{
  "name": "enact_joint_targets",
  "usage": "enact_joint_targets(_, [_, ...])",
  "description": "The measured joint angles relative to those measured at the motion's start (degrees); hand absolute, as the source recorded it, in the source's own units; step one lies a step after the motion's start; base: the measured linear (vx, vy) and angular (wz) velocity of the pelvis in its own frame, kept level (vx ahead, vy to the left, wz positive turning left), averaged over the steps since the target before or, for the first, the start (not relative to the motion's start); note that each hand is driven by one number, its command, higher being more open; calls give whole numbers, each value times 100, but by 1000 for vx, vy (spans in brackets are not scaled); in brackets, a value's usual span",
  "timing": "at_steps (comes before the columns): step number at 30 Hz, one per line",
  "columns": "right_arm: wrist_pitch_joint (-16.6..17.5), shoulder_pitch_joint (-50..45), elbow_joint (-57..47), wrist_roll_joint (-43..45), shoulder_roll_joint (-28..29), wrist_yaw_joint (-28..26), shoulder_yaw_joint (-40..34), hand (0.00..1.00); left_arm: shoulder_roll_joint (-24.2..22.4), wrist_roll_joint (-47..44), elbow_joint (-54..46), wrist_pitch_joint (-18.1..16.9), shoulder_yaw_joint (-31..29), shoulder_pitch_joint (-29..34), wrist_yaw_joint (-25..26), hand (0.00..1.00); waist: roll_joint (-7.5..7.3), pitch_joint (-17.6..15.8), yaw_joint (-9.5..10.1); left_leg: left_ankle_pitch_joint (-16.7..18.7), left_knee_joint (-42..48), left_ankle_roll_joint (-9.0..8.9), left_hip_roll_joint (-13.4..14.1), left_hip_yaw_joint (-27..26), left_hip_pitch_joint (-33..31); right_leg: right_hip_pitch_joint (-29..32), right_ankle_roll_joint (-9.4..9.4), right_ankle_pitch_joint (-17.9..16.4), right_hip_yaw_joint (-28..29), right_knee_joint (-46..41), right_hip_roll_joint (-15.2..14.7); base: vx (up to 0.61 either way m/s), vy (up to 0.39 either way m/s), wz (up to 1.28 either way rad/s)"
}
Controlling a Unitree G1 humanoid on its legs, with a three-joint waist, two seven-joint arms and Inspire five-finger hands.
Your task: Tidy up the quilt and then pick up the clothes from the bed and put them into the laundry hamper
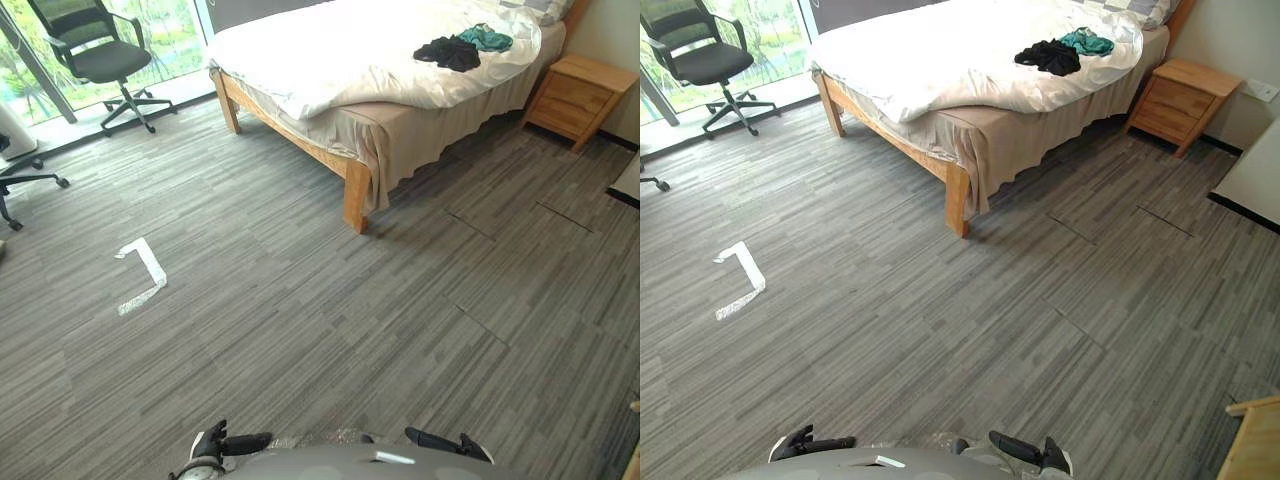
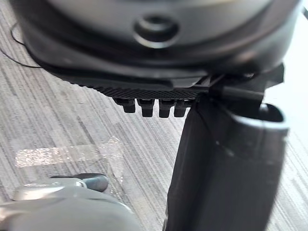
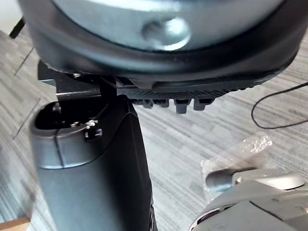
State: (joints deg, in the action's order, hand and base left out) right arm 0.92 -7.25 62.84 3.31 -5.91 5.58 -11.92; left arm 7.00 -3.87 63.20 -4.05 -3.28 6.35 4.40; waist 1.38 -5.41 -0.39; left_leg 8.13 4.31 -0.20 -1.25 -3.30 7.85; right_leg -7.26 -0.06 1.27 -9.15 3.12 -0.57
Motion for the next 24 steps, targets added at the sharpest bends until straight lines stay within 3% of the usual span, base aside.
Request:
enact_joint_targets(2, [-8, 179, 35, -517, -15, -3, 66, 100, -45, 109, -2, -86, 20, -166, 47, 100, -1, -67, 8, -46, -104, -73, -15, 34, 63, -26, 95, 29, -48, 16, -19, 9, 24, 8])
enact_joint_targets(7, [-4, 417, 35, -740, -15, -10, 262, 100, -47, 289, -6, -105, 60, -260, 68, 100, -52, -135, 14, -82, -177, -78, -21, 81, 176, -136, 209, -15, -173, 19, -31, -19, 4, 6])
enact_joint_targets(24, [-13, 366, 173, -734, 3, 113, 142, 100, -1, 224, 191, -102, 59, -196, 136, 100, -107, -194, 26, -275, -599, 22, -26, -8, 274, -82, 179, 17, -176, 136, -20, -28, 1, -1])
